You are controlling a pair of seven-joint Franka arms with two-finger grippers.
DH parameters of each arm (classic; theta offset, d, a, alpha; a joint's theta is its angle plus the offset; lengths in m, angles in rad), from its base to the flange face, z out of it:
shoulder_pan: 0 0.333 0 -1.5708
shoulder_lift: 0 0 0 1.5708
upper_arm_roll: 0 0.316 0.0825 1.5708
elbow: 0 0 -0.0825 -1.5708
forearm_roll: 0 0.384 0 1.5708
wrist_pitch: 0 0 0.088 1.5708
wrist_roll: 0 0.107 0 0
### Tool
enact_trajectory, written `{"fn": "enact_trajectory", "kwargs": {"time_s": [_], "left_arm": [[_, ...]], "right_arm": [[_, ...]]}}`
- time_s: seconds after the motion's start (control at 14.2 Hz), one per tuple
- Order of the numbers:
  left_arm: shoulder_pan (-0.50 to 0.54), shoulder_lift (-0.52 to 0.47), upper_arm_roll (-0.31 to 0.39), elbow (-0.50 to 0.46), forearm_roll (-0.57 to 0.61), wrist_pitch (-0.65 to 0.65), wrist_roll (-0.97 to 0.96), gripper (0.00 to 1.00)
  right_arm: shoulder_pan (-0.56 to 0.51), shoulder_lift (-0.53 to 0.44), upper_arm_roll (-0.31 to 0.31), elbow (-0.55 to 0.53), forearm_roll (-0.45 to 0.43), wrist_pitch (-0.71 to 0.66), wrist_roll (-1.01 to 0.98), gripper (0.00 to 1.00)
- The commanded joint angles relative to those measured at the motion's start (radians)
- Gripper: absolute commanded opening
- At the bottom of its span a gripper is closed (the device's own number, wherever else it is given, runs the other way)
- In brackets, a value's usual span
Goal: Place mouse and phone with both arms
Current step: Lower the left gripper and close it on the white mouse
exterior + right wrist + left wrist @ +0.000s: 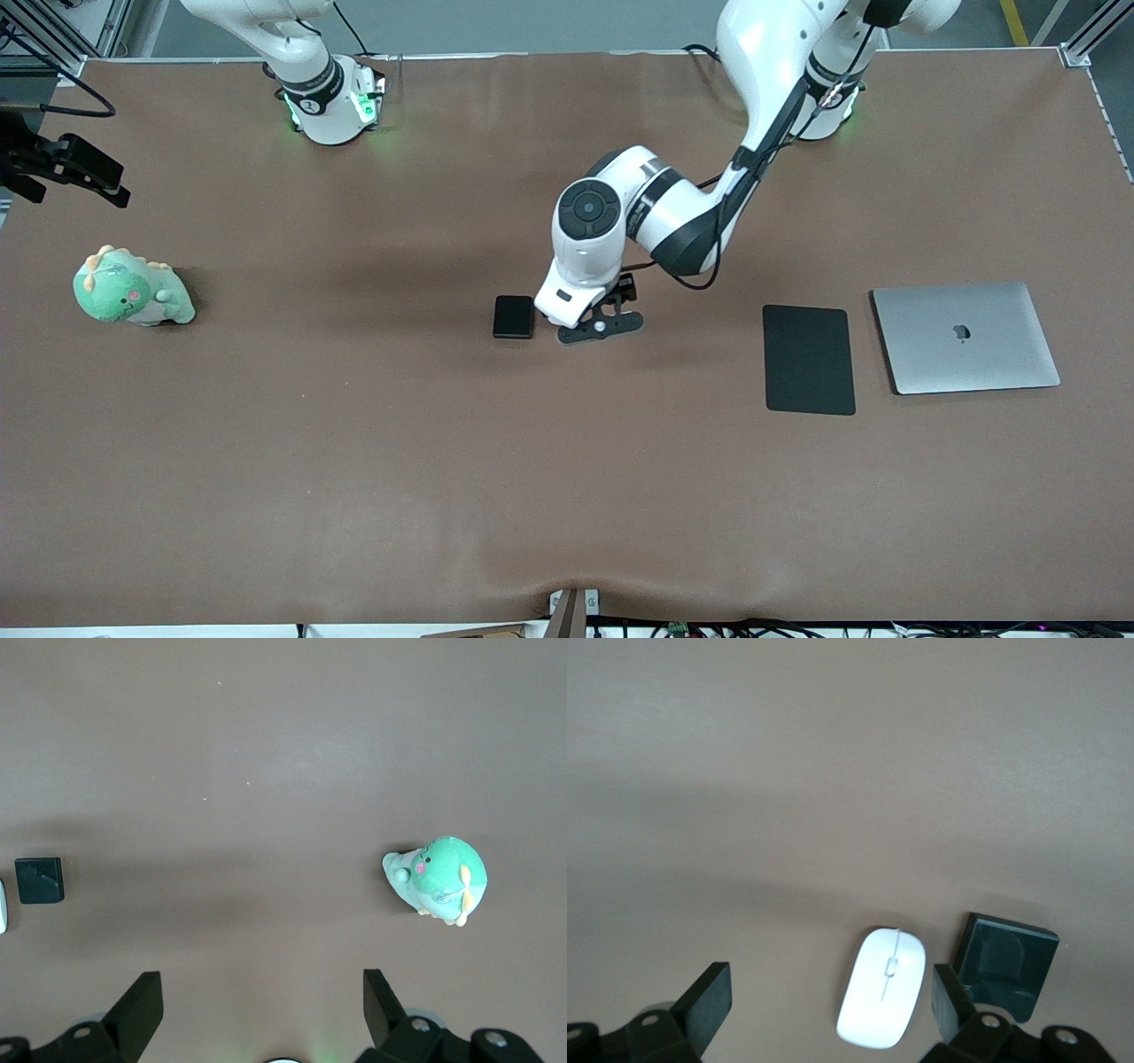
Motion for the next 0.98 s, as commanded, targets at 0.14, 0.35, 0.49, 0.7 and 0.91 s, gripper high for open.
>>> {"fn": "enact_trajectory", "kwargs": {"time_s": [0.14, 0.35, 0.49, 0.7, 0.91], "left_arm": [[-0.06, 0.054, 0.013, 0.028, 0.066, 0.006, 0.001, 1.0], [-0.089, 0.099, 0.008, 0.017, 0.097, 0.008, 0.041, 1.0], [-0.1, 0.132, 0.008, 0.018, 0.101, 0.008, 0.046, 1.0], [-0.104, 0.145, 0.004, 0.017, 0.103, 0.047, 0.062, 1.0], [-0.104, 0.159, -0.012, 0.018, 0.097, 0.058, 0.099, 1.0]], "right_arm": [[-0.014, 0.006, 0.004, 0.014, 0.019, -0.003, -0.009, 1.0], [-0.011, 0.011, 0.004, 0.015, 0.019, -0.001, -0.009, 1.0], [-0.011, 0.022, 0.004, 0.015, 0.017, -0.003, -0.007, 1.0], [-0.01, 0.023, 0.003, 0.015, 0.019, -0.001, -0.007, 1.0], [-0.004, 0.037, 0.004, 0.015, 0.019, 0.032, -0.004, 1.0]]}}
